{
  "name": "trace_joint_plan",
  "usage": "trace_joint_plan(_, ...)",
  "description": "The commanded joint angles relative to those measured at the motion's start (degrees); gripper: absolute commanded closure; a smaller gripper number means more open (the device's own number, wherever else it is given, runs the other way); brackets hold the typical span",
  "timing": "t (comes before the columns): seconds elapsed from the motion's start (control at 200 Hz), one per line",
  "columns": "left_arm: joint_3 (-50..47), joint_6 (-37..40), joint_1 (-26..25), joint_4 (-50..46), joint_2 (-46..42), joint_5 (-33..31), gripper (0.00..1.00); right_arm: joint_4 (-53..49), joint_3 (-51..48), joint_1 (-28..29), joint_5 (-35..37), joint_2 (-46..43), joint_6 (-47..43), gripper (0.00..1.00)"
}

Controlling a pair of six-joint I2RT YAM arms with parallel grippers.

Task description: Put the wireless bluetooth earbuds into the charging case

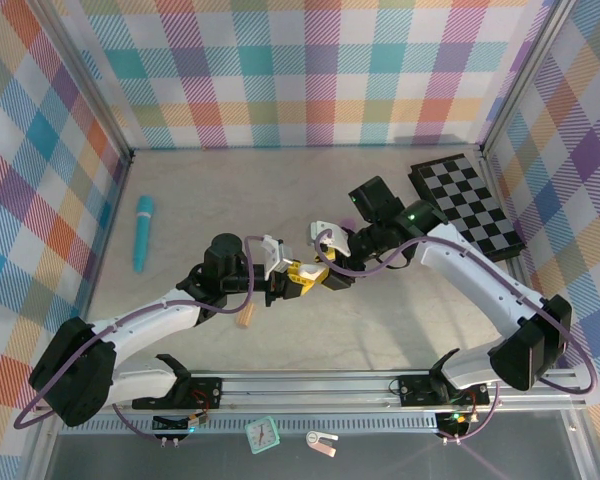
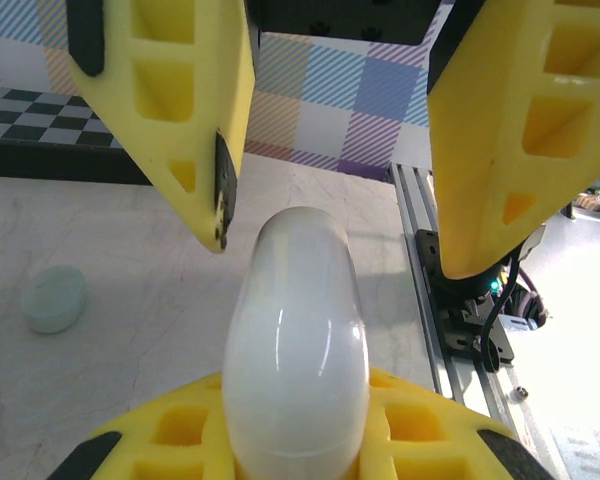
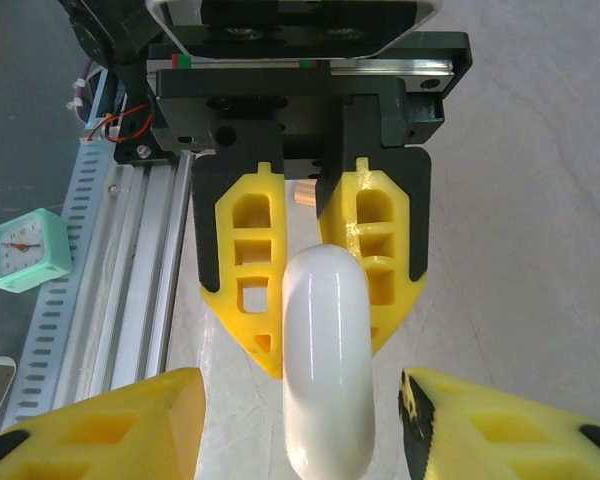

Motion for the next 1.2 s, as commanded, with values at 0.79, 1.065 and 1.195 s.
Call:
trace_joint_plan(0.79,-2.85,-0.01,0.37,2.29,-4.79,-10.69,0.51,14.94,-6.97,-0.22,9.11,-2.77,12.24,0.78)
trace_joint_plan(1.065,-9.27,-0.51,0.50,2.22,-8.76,-23.77,0.11,31.13,-13.62,-3.74,14.75,-0.14,32.71,0.79)
trace_joint_plan(1.195,-10.21,0.55,0.46,-0.52,-9.78,-27.30,0.03,32.55,-12.94,-4.22,19.08,5.03,41.24,0.80)
